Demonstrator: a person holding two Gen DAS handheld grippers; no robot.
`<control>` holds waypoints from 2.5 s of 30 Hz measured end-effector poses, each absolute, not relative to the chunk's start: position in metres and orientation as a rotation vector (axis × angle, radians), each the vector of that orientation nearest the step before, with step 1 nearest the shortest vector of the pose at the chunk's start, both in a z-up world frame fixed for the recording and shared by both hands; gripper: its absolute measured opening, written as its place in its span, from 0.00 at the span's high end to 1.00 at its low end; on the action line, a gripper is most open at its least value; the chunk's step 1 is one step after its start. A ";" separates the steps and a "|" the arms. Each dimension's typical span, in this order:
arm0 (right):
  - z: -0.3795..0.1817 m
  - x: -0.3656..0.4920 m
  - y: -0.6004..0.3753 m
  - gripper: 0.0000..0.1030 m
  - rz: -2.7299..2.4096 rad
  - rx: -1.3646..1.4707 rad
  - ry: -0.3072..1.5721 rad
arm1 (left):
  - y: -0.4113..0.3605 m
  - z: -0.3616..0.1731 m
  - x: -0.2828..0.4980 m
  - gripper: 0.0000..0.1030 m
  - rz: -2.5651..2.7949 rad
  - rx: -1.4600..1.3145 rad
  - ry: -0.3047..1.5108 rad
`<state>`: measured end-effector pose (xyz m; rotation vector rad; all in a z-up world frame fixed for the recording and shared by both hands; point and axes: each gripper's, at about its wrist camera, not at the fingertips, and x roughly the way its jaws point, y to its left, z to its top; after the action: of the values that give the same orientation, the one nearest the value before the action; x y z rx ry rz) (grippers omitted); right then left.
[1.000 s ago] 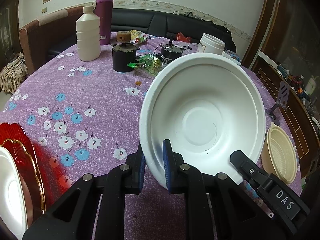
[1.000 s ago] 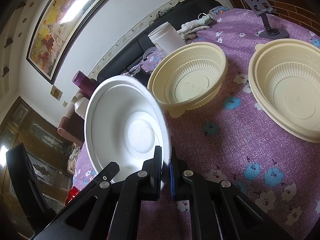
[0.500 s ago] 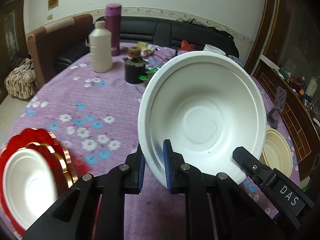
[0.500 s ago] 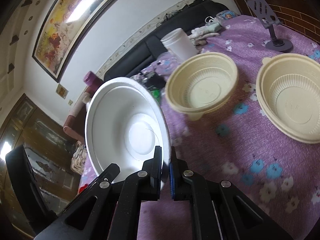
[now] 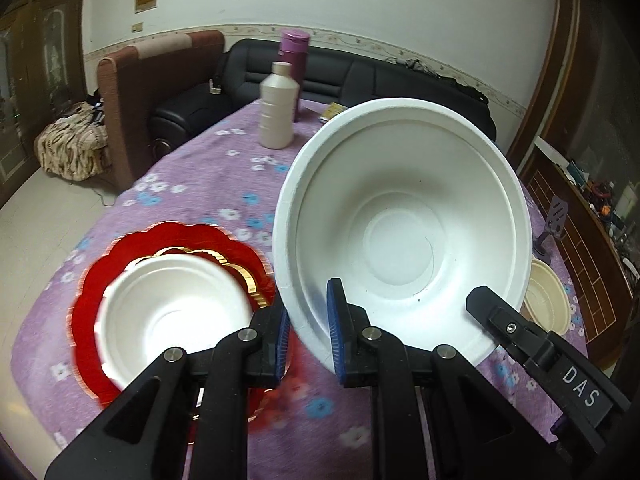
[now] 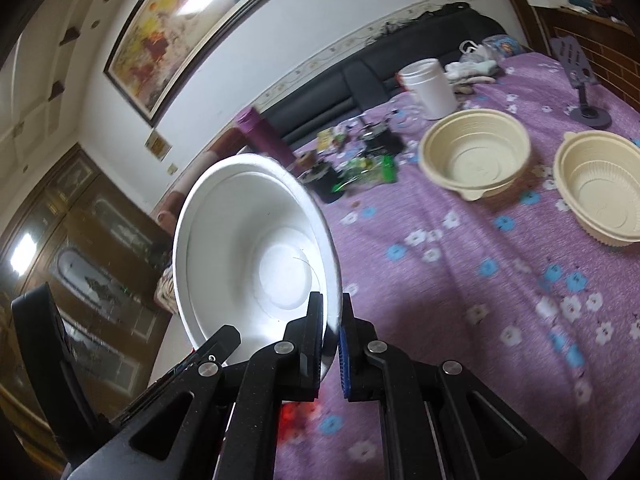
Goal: Organize plates and bowls
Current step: 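Carry the second white bowl with both grippers over the stacked plates, then lower the second white bowl with both grippers toward the first white bowl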
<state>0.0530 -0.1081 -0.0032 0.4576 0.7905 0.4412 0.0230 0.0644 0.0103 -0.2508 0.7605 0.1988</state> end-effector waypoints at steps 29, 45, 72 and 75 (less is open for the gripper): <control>-0.016 0.035 0.027 0.92 0.684 0.260 1.024 | 0.174 -0.018 -0.034 0.84 0.337 -0.353 0.853; -0.035 0.039 0.035 0.91 0.674 0.234 1.101 | 0.179 -0.034 -0.032 0.84 0.333 -0.358 0.915; -0.046 0.050 0.045 0.88 0.670 0.235 1.135 | 0.185 -0.044 -0.026 0.84 0.346 -0.360 0.947; -0.047 0.051 0.045 0.88 0.668 0.237 1.139 | 0.186 -0.044 -0.026 0.83 0.346 -0.364 0.949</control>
<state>0.0508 0.0450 -0.0470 0.2367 1.1386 0.6680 -0.0261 0.1861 -0.0442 -0.3640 0.9493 0.3456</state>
